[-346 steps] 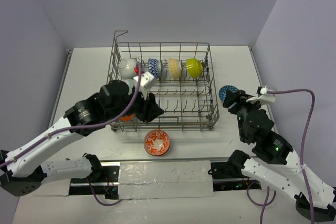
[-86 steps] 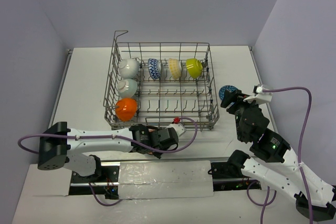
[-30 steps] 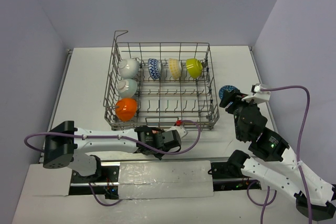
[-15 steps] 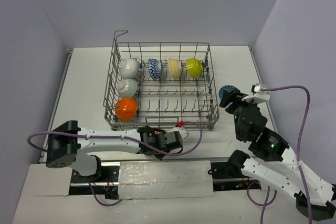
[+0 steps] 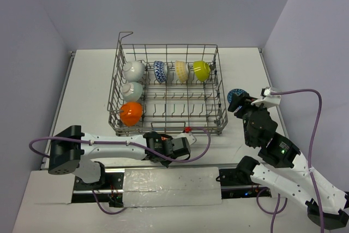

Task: Load the bowls into the dish rack
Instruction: Pick up the bowl from the bowl.

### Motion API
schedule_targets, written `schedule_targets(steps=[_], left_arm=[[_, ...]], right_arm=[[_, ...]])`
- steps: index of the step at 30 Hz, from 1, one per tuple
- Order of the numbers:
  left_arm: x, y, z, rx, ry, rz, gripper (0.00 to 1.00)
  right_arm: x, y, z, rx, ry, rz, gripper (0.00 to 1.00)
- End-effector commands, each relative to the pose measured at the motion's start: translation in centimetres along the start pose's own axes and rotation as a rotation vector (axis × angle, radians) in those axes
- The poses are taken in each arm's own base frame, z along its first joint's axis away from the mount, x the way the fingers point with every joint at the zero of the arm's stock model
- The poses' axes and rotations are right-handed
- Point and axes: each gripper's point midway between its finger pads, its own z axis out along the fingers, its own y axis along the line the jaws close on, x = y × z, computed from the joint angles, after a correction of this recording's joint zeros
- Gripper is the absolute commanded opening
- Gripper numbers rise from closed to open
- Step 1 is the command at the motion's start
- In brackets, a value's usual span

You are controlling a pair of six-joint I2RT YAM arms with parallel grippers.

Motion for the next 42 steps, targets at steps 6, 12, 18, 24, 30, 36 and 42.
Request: schedule_targets(steps=[6, 12, 18, 24, 30, 36, 42], left_arm=[[-1.8, -0.9, -1.3, 0.026, -0.053, -0.022, 0.22], [-1.8, -0.9, -1.3, 0.023, -0.054, -0.022, 0.24], [-1.8, -0.9, -1.3, 0.024, -0.052, -0.023, 0.18], [-2.0, -0.6, -1.9, 0.016, -0.066, -0.028, 0.16], [-2.2, -0.4, -2.1, 0.006, -0.069, -0.023, 0.14], [-2.5, 0.1, -2.4, -0.019, -0.076, -0.033, 0.11], [-2.9, 0.4, -2.8, -0.031, -0.102, -0.047, 0.08]], right_arm=[[-0.3, -0.2, 0.2, 0.024, -0.013, 0.011, 0.70], [-0.2, -0.2, 0.3, 0.026, -0.011, 0.006, 0.70], [-0.2, -0.1, 0.3, 0.026, -0.010, 0.006, 0.70], [-0.2, -0.1, 0.3, 0.026, -0.010, 0.008, 0.70], [-0.1, -0.1, 0.3, 0.028, -0.009, 0.005, 0.70], [-0.1, -0.1, 0.3, 0.028, -0.010, 0.006, 0.70], [-0.1, -0.1, 0.3, 0.028, -0.009, 0.004, 0.70]])
